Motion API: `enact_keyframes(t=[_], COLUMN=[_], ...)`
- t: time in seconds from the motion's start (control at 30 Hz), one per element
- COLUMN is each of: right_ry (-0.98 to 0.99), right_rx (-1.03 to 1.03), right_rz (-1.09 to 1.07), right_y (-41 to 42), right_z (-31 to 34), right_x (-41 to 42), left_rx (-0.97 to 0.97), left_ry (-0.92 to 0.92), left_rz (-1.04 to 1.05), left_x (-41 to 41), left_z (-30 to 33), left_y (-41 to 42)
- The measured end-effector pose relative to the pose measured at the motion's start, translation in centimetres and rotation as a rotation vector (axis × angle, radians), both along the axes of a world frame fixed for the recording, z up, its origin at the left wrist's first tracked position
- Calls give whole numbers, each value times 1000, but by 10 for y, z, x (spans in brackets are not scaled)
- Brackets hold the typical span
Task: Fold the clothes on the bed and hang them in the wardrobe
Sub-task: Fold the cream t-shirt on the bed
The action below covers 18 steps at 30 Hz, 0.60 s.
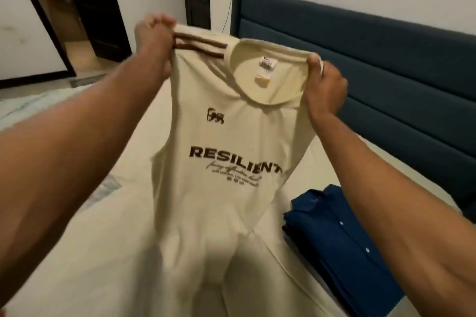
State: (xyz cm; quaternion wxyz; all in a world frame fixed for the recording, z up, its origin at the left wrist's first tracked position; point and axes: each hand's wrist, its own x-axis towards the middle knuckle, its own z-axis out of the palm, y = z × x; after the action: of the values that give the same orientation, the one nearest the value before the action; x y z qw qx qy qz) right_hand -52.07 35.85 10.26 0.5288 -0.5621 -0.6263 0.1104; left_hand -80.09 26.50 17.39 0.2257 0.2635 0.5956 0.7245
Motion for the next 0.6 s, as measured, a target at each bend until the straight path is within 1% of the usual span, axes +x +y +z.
enact_keyframes(t=[0.07, 0.13, 0.17, 0.2, 0.27, 0.33, 0.37, 0.43, 0.5, 0.53, 0.57, 0.6], right_ry=[57, 99, 102, 90, 24, -82, -147, -325, -584, -725, -832, -899], right_rx=[149, 261, 303, 339, 388, 370, 326, 158, -134, -295, -417, -506], right_rz=[-8, 9, 25, 41, 76, 121, 151, 210, 284, 330, 371, 403], right_y=[0, -9, -17, -27, -53, -90, -109, -154, -198, -218, -237, -254], right_z=[39, 64, 68, 68, 52, 13, -13, -76, -142, -174, -209, -239], right_x=[1, 4, 7, 10, 16, 21, 24, 29, 32, 34, 36, 38], left_rx=[136, 259, 290, 284, 199, 77, 24, -122, -344, -448, -537, -607], left_ry=[40, 21, 11, 19, 40, 47, 43, 62, 112, 108, 98, 98], left_rz=[3, -16, -13, 1, 56, 78, 60, 5, -60, -107, -156, -203], left_x=[6, 7, 6, 6, 5, 3, 2, 4, 5, 6, 6, 7], left_z=[48, 74, 78, 77, 53, -1, -37, -123, -211, -251, -290, -322], left_y=[-1, -11, -20, -29, -55, -90, -107, -148, -190, -210, -231, -251])
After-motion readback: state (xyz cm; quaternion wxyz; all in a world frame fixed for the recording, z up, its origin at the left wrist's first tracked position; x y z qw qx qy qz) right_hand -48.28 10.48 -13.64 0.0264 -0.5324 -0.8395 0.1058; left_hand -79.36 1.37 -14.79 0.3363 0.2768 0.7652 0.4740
